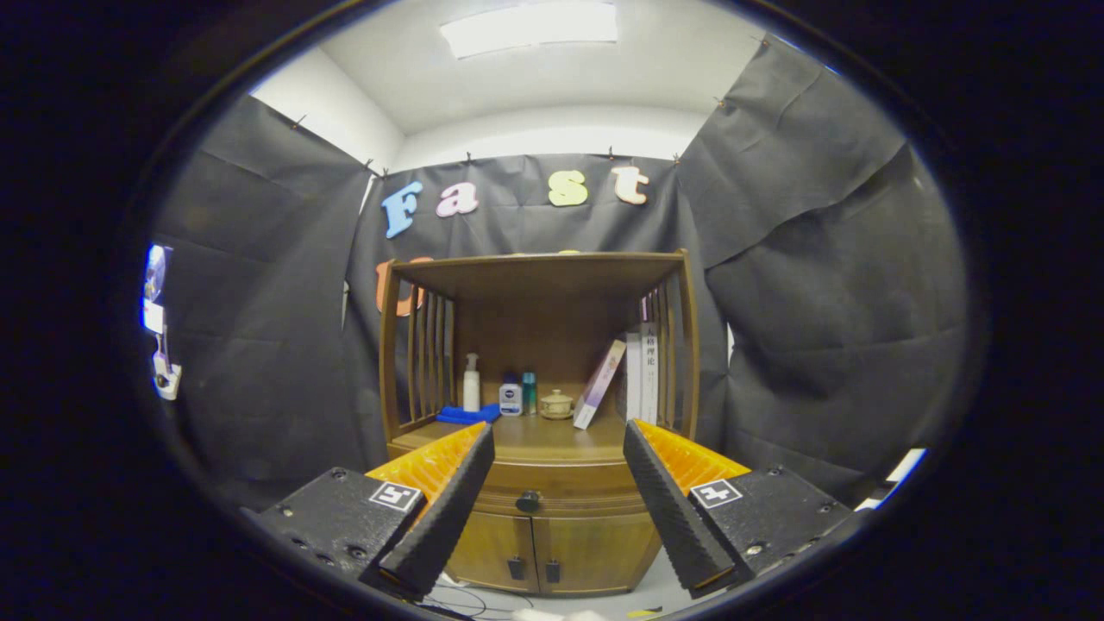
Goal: Pull open the drawer, take out the items inside it, and place them on the countertop above the cabinet.
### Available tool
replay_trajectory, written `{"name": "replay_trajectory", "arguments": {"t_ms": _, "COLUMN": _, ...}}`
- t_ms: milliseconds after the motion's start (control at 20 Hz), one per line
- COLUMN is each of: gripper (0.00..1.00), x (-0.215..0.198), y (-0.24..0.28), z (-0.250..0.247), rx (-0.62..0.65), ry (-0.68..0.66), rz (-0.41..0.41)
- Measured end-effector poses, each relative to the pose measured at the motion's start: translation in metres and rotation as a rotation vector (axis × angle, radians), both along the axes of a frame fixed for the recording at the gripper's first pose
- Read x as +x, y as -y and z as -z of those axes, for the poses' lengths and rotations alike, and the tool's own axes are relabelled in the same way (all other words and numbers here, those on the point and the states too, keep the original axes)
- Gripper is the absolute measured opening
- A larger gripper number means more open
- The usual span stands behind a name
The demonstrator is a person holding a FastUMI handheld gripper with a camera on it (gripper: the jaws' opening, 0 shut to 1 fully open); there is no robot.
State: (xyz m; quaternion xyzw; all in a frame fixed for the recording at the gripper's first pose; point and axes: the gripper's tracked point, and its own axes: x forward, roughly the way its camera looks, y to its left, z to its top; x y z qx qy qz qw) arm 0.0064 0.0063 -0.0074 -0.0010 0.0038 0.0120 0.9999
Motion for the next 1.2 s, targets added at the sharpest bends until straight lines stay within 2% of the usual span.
{"name": "replay_trajectory", "arguments": {"t_ms": 200, "gripper": 0.98, "x": 0.015, "y": -0.011, "z": 0.023, "rx": -0.004, "ry": -0.026, "rz": -0.019}}
{"name": "replay_trajectory", "arguments": {"t_ms": 550, "gripper": 0.98, "x": 0.057, "y": -0.022, "z": 0.097, "rx": -0.009, "ry": -0.134, "rz": -0.043}}
{"name": "replay_trajectory", "arguments": {"t_ms": 950, "gripper": 0.99, "x": 0.114, "y": -0.008, "z": 0.164, "rx": 0.016, "ry": -0.217, "rz": -0.005}}
{"name": "replay_trajectory", "arguments": {"t_ms": 1200, "gripper": 0.99, "x": 0.169, "y": -0.02, "z": 0.205, "rx": 0.01, "ry": -0.282, "rz": 0.0}}
